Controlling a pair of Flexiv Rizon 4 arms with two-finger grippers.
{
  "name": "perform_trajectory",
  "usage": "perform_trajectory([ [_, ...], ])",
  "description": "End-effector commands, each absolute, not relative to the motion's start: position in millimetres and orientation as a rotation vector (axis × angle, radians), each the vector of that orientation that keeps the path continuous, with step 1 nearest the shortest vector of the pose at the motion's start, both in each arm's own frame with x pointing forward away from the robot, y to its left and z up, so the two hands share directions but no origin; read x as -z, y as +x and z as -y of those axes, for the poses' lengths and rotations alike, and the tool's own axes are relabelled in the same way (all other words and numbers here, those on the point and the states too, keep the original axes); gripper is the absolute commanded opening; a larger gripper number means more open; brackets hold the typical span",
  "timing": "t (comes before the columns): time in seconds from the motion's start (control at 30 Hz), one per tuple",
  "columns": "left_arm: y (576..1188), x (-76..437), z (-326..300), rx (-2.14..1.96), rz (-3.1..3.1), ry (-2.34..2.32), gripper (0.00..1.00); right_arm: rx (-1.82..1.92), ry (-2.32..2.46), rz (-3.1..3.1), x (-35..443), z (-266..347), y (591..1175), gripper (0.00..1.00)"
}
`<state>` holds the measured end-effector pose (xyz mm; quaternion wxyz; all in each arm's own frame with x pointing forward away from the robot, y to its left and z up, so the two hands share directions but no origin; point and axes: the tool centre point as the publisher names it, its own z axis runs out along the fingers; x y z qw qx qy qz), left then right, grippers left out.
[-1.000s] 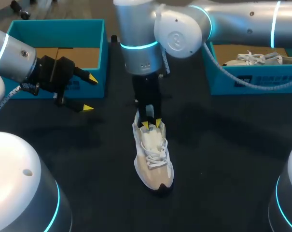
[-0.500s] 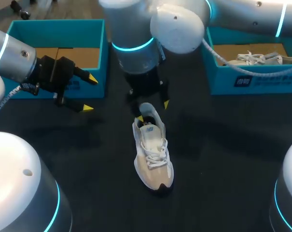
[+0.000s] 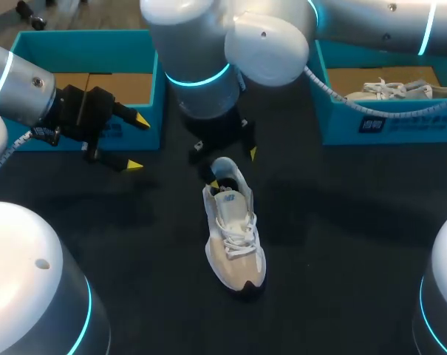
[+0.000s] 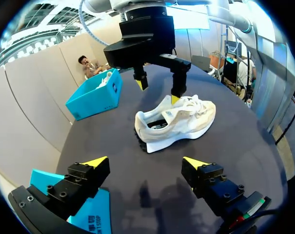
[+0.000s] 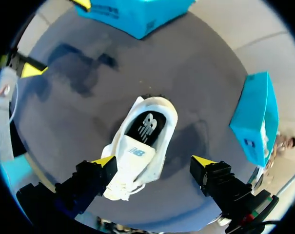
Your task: Take the shoe out of the shoebox, open the shoe tongue, remove and reinsert the insole, then place the shoe into the shoebox
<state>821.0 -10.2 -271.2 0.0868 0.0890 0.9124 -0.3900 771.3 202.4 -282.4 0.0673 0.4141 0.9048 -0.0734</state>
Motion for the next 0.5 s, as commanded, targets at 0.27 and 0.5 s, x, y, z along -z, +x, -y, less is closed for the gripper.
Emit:
perform_trajectory([
  [0.27, 820, 271, 10, 1.157, -2.719, 0.264, 1.00, 0.097, 0.273, -2.967, 287, -197, 798, 1.00],
  [0.5, 820, 271, 10, 1.157, -2.719, 0.264, 1.00, 0.089, 0.075, -2.979, 304, -187, 823, 1.00],
])
